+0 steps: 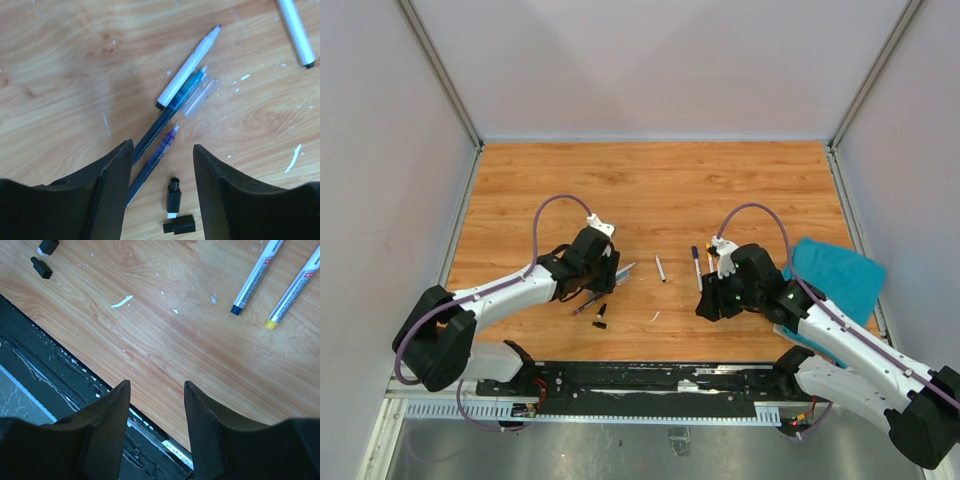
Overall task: Insert the pens into the pen caps
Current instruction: Pick up the pen from the center of the board.
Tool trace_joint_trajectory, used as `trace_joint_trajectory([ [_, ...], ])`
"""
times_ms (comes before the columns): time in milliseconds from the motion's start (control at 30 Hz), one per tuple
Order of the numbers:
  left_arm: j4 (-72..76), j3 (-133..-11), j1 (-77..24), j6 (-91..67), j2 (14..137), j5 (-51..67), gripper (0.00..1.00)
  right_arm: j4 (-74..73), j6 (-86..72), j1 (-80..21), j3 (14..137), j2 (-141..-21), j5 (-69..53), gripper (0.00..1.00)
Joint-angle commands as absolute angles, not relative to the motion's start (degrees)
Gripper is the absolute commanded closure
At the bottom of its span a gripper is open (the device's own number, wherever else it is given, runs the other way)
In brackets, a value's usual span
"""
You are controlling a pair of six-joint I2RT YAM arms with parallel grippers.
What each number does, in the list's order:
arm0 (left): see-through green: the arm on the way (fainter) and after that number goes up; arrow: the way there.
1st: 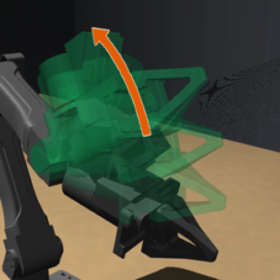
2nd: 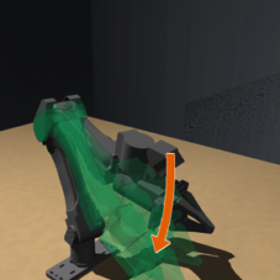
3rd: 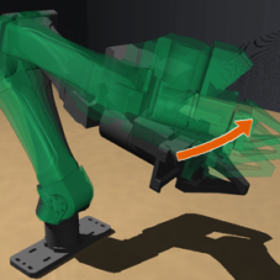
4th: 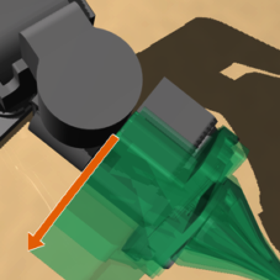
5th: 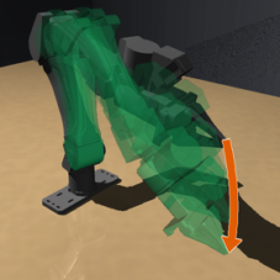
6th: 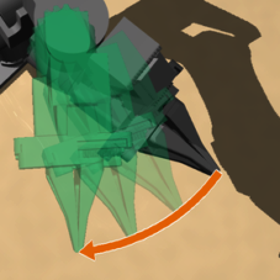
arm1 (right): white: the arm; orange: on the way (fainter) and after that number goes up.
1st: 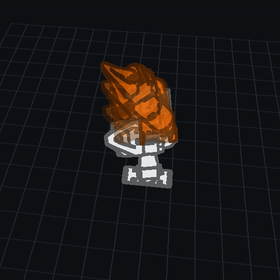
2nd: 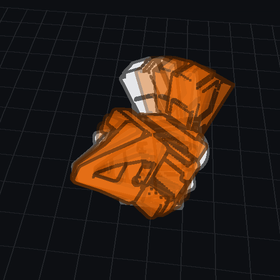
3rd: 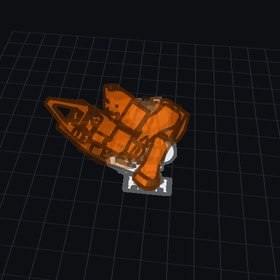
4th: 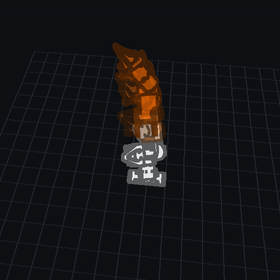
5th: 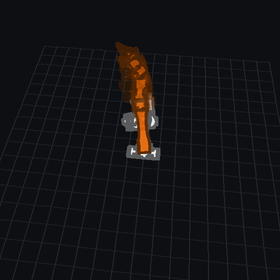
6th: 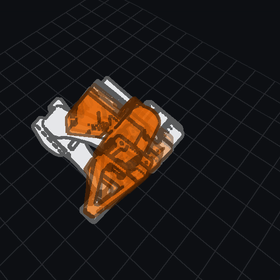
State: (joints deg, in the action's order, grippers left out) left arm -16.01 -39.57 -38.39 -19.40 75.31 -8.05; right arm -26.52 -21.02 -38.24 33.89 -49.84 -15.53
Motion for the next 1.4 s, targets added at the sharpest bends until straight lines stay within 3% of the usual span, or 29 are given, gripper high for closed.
trace_joint_trajectory([
  [0,-16.3,-38.0,-38.7,-21.1,74.7,-9.4,0.45,-25.3,-21.5,-39.4,33.9,-50.3,-16.2,0.52],
  [333,-16.2,-40.0,-38.7,-20.0,80.0,-11.7,0.55,-26.1,-21.4,-39.5,33.8,-49.8,-15.7,0.52],
  [733,-15.5,-40.2,-38.7,-19.5,81.0,-11.9,0.59,-26.3,-21.1,-39.5,33.9,-50.1,-15.6,0.52],
  [1067,-14.0,-41.4,-38.7,-18.3,80.0,-11.0,0.45,-26.5,-21.1,-39.6,33.7,-50.1,-15.6,0.52],
  [1233,-14.0,-43.9,-38.7,-17.5,80.7,-12.6,0.46,-26.5,-20.9,-39.6,33.7,-50.2,-15.6,0.52],
  [1367,-14.4,-45.3,-38.6,-16.9,82.6,-13.4,0.52,-26.6,-21.0,-39.6,33.7,-50.3,-15.6,0.52],
])
